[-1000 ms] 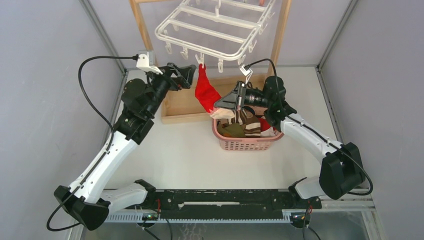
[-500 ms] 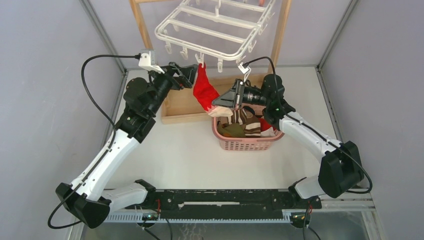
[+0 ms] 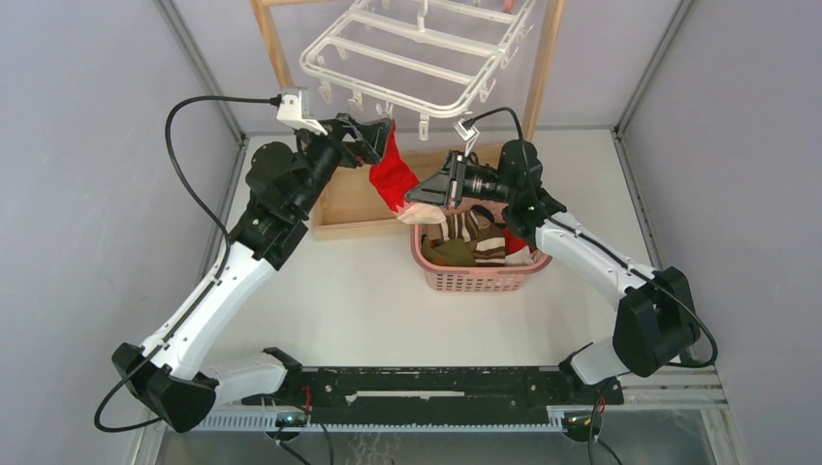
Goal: Remove the socks clipped to the hanger
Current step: Remove the sock from the hanger.
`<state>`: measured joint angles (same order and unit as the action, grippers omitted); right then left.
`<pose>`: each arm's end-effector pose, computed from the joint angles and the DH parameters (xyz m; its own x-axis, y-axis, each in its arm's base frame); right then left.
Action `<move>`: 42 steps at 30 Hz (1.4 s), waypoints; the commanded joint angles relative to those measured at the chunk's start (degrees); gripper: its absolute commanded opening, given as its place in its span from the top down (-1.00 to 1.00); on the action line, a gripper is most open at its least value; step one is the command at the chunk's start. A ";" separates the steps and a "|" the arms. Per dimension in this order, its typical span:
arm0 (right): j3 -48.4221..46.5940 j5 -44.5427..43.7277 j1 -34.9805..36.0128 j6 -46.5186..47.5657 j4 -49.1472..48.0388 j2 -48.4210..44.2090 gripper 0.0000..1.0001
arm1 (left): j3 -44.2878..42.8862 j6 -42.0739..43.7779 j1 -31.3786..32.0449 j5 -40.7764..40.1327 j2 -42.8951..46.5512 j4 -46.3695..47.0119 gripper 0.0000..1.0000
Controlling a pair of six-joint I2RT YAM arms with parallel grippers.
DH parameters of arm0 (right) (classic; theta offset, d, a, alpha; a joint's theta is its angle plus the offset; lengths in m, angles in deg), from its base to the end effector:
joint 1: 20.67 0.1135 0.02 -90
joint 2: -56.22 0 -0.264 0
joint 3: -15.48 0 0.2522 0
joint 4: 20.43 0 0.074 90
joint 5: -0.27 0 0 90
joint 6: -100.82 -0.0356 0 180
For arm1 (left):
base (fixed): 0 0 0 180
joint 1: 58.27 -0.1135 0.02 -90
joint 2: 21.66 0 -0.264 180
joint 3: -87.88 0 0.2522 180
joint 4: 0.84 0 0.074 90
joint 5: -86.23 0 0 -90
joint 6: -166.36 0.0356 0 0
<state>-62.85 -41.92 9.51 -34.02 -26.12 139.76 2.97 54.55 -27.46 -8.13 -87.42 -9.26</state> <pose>0.2801 0.1934 0.3537 -0.6845 0.1497 -0.7134 -0.6986 0.1446 0.7007 0.2225 -0.1295 0.4573 -0.0175 -0.4209 -0.9069 0.4740 0.7952 -0.3782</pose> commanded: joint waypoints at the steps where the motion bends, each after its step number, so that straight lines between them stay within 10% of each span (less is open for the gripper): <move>1: -2.75 -1.06 0.63 1.30 -0.77 0.19 1.00 | -4.87 2.97 1.44 -1.76 -1.20 2.14 -1.00; 42: -3.08 0.13 0.96 1.18 -1.47 2.76 1.00 | -6.27 16.08 5.97 -7.89 -6.75 5.99 -0.89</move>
<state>-63.60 -42.44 10.14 -33.82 -25.72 142.32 -0.38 68.98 -21.75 -15.75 -94.15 -5.72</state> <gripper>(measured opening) 0.058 0.950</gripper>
